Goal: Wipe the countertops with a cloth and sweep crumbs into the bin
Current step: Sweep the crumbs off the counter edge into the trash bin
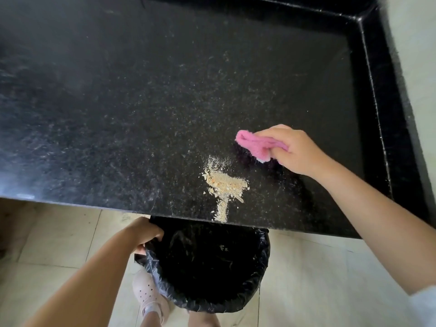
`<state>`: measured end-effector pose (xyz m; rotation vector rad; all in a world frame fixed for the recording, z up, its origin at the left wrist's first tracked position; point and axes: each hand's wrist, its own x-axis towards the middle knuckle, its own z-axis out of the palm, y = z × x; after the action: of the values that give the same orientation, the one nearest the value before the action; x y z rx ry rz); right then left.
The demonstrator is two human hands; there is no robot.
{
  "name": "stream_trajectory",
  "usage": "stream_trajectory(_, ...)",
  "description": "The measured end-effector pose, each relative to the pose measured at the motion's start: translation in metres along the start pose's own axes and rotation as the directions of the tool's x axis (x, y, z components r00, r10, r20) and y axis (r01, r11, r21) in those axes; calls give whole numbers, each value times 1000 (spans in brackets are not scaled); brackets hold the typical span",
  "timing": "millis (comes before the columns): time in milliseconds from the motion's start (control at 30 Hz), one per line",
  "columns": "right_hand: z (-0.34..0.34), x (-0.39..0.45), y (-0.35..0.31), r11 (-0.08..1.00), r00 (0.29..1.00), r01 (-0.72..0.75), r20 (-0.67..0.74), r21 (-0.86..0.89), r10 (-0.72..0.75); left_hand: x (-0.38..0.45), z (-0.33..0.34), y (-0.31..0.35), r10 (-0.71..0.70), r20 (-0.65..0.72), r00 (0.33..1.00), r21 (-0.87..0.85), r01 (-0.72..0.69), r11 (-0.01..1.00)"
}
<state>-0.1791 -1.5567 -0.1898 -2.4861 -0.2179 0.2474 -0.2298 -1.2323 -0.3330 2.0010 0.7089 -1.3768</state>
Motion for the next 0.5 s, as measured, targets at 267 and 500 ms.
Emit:
stream_trajectory(267,-31,40,70,845,762,-531,-475,-67,441,-9,4,-11,24,-2,1000,-63,-24,998)
stream_trajectory(500,50,-22,-16,977,944,-215,-260,-11,205,-18,-4,-17,30,40,999,-58,-28,998)
